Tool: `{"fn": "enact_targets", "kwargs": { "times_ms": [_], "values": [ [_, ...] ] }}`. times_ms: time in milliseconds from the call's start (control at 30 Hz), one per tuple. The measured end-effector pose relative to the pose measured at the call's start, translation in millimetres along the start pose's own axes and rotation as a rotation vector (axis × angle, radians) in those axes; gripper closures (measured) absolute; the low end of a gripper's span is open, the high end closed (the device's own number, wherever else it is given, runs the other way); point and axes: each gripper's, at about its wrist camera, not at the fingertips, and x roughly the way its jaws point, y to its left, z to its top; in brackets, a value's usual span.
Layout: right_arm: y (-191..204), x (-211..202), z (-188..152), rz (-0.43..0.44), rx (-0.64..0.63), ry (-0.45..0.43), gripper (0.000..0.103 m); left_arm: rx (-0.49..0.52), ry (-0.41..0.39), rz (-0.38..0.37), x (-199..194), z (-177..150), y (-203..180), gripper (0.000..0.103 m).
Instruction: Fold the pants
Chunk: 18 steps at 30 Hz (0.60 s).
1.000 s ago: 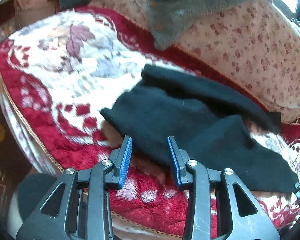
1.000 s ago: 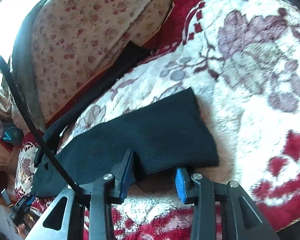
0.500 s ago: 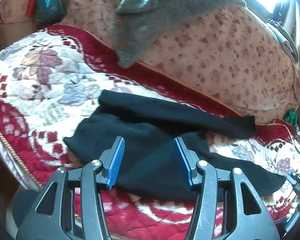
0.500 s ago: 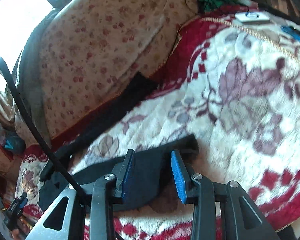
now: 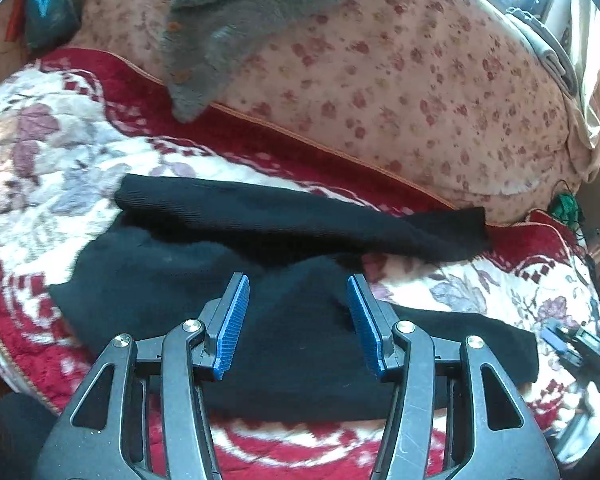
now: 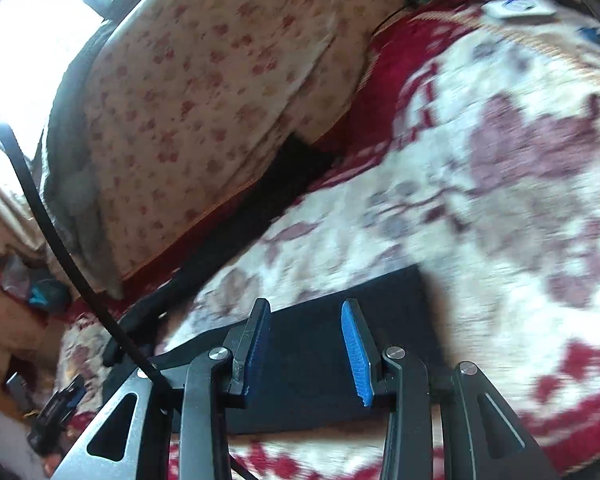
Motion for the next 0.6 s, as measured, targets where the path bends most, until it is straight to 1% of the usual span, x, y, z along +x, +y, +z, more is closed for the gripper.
{"fn": "enact_targets", "kwargs": {
  "times_ms": [167,267,300,400,500,600],
  "values": [
    [30,46,7,0.071,-0.020,0.062,0.065,-0.012,0.042,-0.026,24,13,-10,0.052],
    [43,70,15,0.123,-0.012,0.087,0.064,-0.026,0.074,-0.043,39,22,-11,0.052],
    [46,77,18,0.139,-0.002,0.096,0.062,-0.036,0.091,-0.053,45,25,-12,0.052],
    [51,99,27,0.170,0.033,0.125,0.060,-0.062,0.124,-0.063,58,34,-11,0.052],
    [50,113,36,0.173,0.054,0.144,0.059,-0.074,0.132,-0.064,67,42,-14,0.052],
    [43,130,48,0.184,0.113,0.167,0.059,-0.099,0.160,-0.067,80,53,-16,0.052]
  ]
}}
